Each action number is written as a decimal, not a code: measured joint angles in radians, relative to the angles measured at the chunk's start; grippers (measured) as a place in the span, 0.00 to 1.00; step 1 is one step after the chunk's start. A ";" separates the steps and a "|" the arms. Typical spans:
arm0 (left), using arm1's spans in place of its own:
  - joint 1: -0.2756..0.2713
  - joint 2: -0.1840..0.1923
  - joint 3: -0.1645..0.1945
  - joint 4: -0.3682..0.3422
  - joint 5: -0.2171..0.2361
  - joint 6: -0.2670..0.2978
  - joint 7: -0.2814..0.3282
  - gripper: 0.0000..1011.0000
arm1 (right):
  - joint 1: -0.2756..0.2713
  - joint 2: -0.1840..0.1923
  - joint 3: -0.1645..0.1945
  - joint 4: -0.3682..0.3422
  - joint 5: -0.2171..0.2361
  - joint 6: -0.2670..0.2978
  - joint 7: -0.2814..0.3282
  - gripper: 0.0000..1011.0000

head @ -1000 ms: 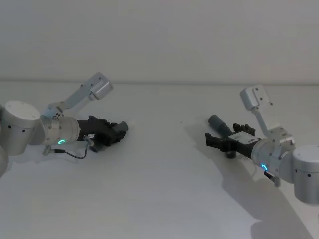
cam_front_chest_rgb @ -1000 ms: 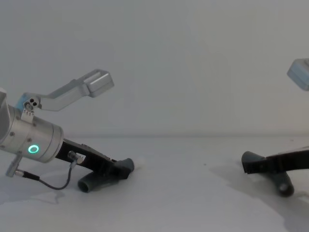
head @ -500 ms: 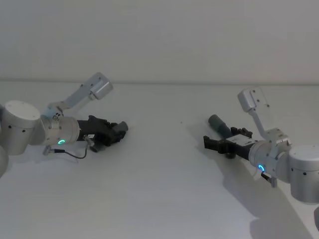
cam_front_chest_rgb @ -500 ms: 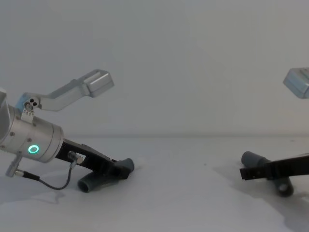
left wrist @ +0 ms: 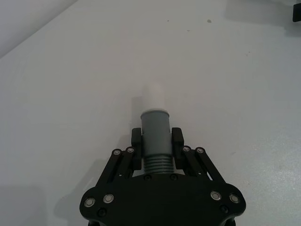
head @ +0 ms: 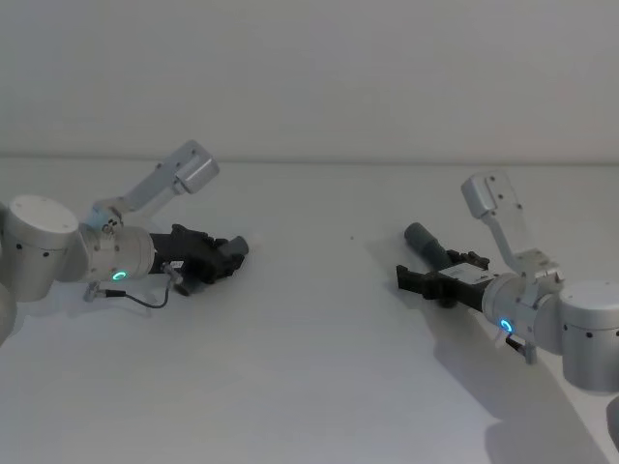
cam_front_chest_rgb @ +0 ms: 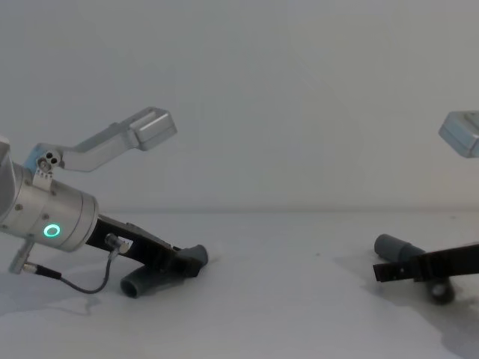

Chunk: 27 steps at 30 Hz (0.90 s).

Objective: Use both hands to pick up one end of the pipe from the table, align the ends, and insert them.

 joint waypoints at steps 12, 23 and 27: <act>0.000 0.000 0.000 0.000 0.000 0.000 0.000 0.36 | 0.003 -0.003 0.002 0.007 -0.001 0.002 0.002 0.65; 0.000 0.000 0.000 0.000 0.000 0.000 0.000 0.36 | 0.004 -0.005 0.003 0.010 -0.002 0.003 0.003 0.31; 0.000 0.000 0.000 0.000 0.000 0.000 0.000 0.36 | 0.004 -0.005 0.004 0.010 -0.002 0.003 0.003 0.27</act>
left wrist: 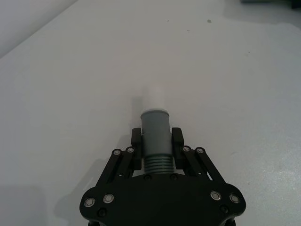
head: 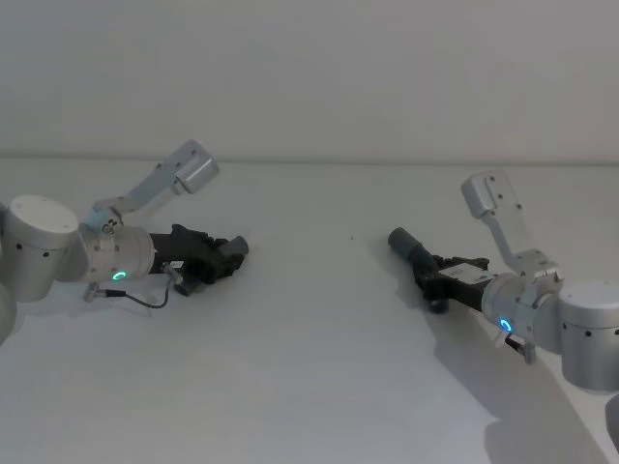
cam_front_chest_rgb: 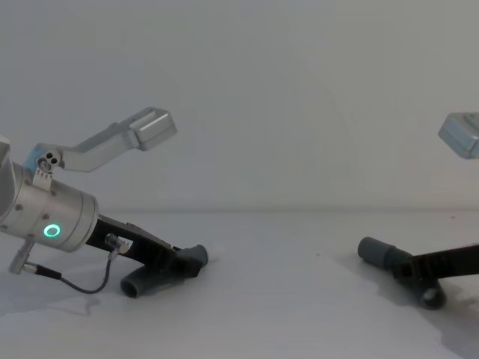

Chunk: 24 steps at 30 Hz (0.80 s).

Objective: Use both hands to pick up one end of the pipe from the table, align the ends, and insert them.

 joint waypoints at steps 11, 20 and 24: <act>0.000 0.000 0.000 0.000 0.000 0.000 0.000 0.36 | 0.000 0.000 0.000 0.001 0.000 0.000 0.000 0.27; 0.000 0.002 0.002 -0.007 0.008 -0.001 0.001 0.36 | -0.006 0.003 0.000 -0.005 -0.004 -0.013 0.002 0.27; 0.000 0.006 0.005 -0.017 0.020 -0.009 0.003 0.36 | -0.016 0.009 0.000 -0.020 -0.012 -0.047 0.006 0.27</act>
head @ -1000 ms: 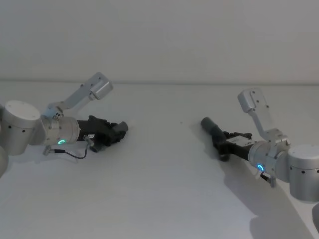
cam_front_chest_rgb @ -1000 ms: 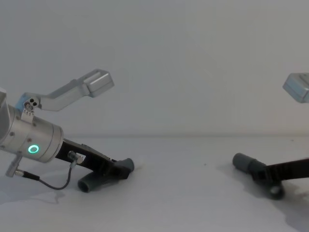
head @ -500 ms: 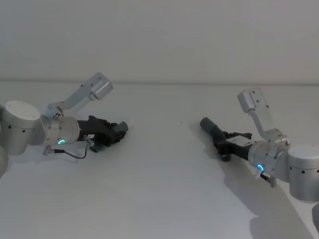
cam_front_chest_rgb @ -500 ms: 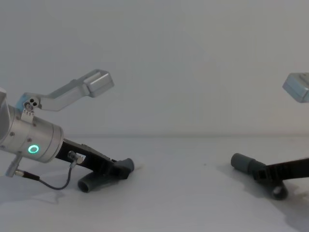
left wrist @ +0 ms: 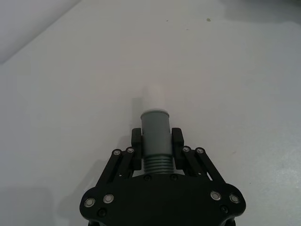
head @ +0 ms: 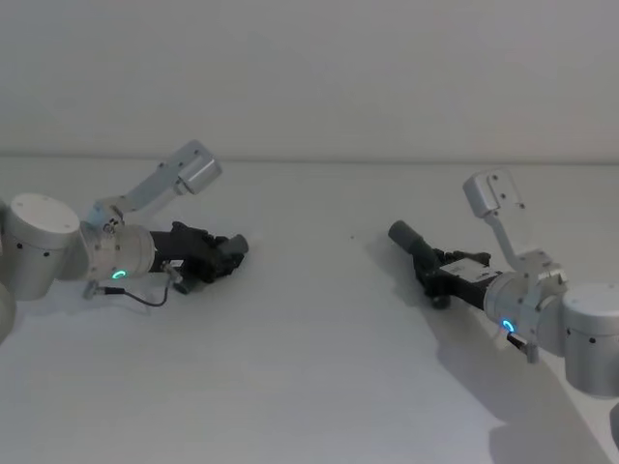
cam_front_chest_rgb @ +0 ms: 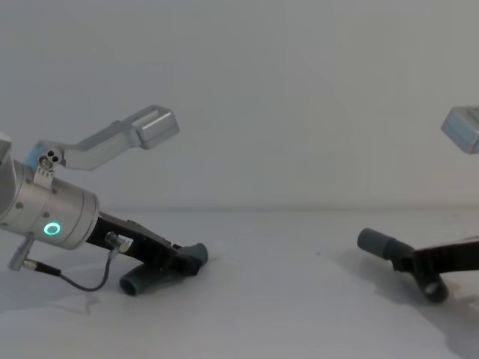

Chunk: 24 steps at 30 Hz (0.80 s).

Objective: Use both hands to pick up one end of the pipe from the table, align the ends, and insert them.

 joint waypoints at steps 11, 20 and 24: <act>-0.023 0.015 0.011 -0.041 0.037 -0.052 -0.009 0.36 | -0.024 0.027 0.011 -0.051 -0.016 -0.105 0.023 0.27; -0.061 0.034 0.027 -0.064 0.071 -0.109 -0.049 0.36 | -0.039 0.081 0.024 -0.102 -0.011 -0.223 0.098 0.27; -0.080 0.044 0.036 -0.064 0.083 -0.138 -0.076 0.36 | -0.042 0.101 0.025 -0.114 -0.002 -0.258 0.131 0.27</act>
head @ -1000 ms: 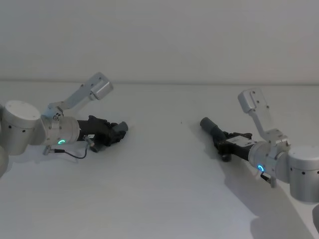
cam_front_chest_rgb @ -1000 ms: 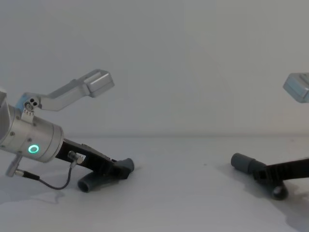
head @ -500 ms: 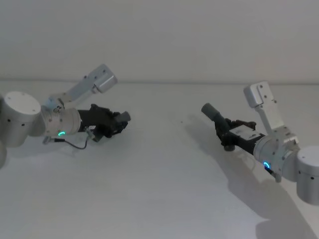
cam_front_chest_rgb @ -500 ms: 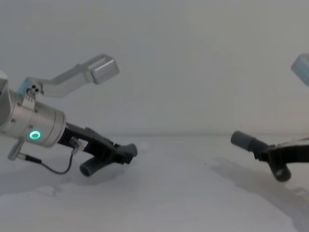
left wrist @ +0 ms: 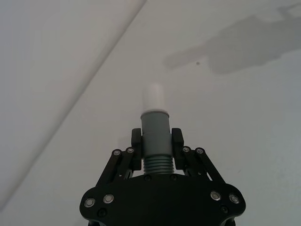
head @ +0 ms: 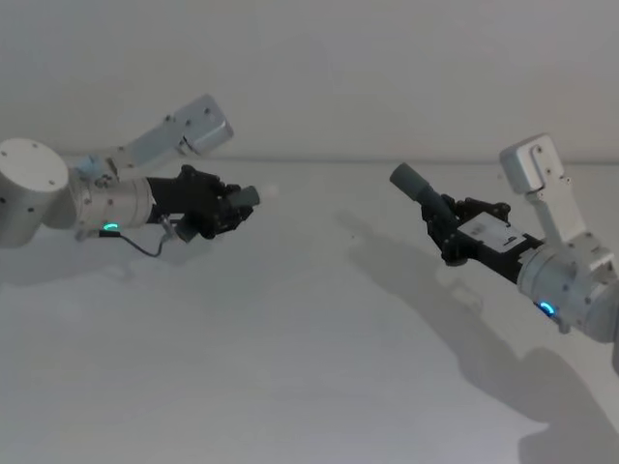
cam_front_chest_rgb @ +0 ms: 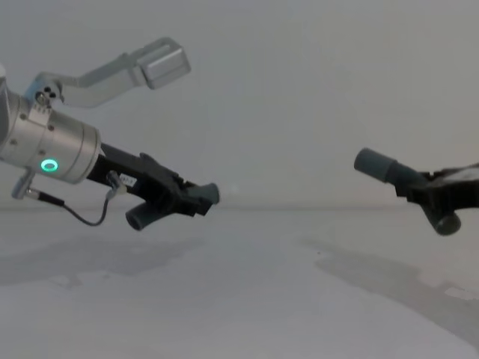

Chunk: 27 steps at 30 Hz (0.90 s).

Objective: Use both hands to pick up one end of the pipe from the table, align the ends, and insert them.

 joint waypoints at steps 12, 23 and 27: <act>-0.066 0.027 0.035 0.041 0.016 -0.126 -0.122 0.36 | -0.006 0.084 -0.004 -0.030 0.044 -0.114 0.156 0.27; -0.116 0.037 0.058 0.090 -0.001 -0.239 -0.241 0.36 | 0.002 0.161 -0.034 -0.036 0.086 -0.178 0.317 0.27; -0.127 0.037 0.064 0.103 -0.012 -0.269 -0.278 0.36 | 0.007 0.184 -0.049 -0.036 0.096 -0.193 0.371 0.27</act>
